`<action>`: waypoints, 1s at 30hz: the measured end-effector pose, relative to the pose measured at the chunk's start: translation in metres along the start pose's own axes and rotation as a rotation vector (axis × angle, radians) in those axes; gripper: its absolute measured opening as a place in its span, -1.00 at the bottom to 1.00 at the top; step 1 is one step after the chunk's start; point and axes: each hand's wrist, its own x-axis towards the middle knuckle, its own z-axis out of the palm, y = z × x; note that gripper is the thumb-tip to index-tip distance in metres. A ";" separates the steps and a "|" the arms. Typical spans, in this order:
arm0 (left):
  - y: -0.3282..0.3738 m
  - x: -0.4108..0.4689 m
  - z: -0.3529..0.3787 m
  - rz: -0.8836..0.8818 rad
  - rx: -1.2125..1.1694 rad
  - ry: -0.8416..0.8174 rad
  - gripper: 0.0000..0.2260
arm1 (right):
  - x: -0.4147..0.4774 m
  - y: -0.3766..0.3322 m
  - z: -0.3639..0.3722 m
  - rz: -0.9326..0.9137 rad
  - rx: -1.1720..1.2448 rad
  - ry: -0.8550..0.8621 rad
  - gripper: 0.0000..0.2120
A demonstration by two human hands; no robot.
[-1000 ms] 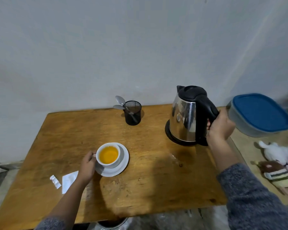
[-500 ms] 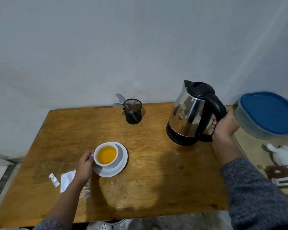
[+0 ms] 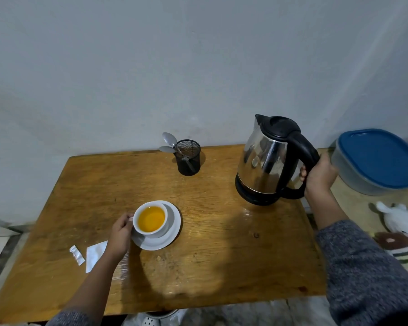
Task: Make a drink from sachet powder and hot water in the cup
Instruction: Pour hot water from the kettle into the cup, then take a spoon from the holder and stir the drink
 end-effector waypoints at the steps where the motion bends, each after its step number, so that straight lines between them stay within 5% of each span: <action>1: 0.001 -0.001 0.000 0.001 0.004 -0.001 -0.82 | 0.000 0.000 -0.002 0.002 0.000 0.001 -0.69; 15: 0.007 -0.004 -0.002 -0.030 0.020 -0.031 -0.84 | -0.018 0.013 -0.014 -0.097 -0.122 0.069 -0.67; 19: 0.003 -0.003 -0.003 -0.031 0.035 -0.043 -0.82 | -0.026 0.012 -0.016 -0.266 -0.288 0.146 -0.63; 24: -0.001 0.001 -0.007 -0.021 0.036 -0.080 -0.83 | -0.038 -0.001 -0.010 -0.531 -0.343 0.111 -0.86; 30: -0.001 0.001 -0.012 0.001 0.008 -0.120 -0.79 | -0.069 -0.014 0.026 -0.793 -0.457 -0.158 -0.90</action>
